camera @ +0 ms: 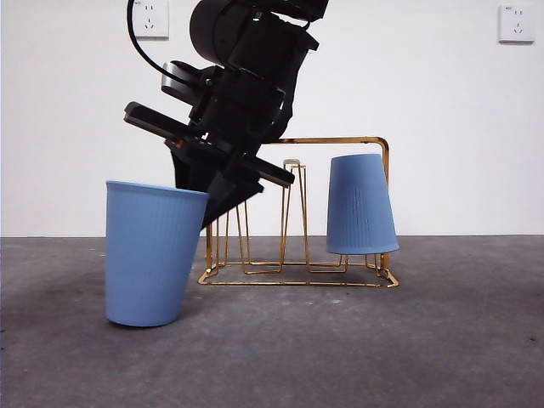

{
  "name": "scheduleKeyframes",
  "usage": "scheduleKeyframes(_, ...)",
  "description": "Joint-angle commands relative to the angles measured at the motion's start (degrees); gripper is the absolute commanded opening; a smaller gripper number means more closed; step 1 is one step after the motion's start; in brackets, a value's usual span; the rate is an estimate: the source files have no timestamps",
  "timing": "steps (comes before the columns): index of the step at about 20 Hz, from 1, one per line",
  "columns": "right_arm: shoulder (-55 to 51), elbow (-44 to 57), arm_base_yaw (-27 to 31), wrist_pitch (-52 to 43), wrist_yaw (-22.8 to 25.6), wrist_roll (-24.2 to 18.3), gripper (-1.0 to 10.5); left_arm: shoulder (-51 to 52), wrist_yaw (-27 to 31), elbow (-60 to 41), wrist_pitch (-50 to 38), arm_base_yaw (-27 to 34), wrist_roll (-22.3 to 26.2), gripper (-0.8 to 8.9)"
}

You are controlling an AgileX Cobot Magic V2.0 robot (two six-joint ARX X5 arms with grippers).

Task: Pick up cup 1,put cup 1 in the cup rack,pick up cup 2,put cup 2 in the cup rack

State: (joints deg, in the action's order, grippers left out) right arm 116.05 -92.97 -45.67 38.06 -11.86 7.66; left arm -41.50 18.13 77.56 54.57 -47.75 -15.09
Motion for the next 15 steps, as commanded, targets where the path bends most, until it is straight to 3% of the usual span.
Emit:
scheduleKeyframes(1,-0.48,0.35,-0.02,-0.20,0.07,-0.68,-0.1,-0.13,-2.86,-0.22,-3.52,0.04,-0.52,5.00)
scheduleKeyframes(4,-7.19,0.33,0.00,-0.81,0.46,-2.03,-0.1,-0.55,-5.68,-0.22,-9.81,0.04,-0.52,5.00)
scheduleKeyframes(8,-23.74,0.33,0.00,-2.38,6.10,-4.24,-0.1,-1.55,-10.03,-0.22,-23.34,0.09,-0.55,5.00)
scheduleKeyframes(12,-41.44,0.33,0.00,-8.70,10.01,-8.28,-0.1,-4.37,-18.78,-0.22,-37.62,0.09,-2.38,5.00)
scheduleKeyframes(15,-52.17,0.33,-0.02,-16.04,9.94,-10.56,-0.1,-8.59,-27.28,-0.22,-47.47,0.09,-5.38,5.01)
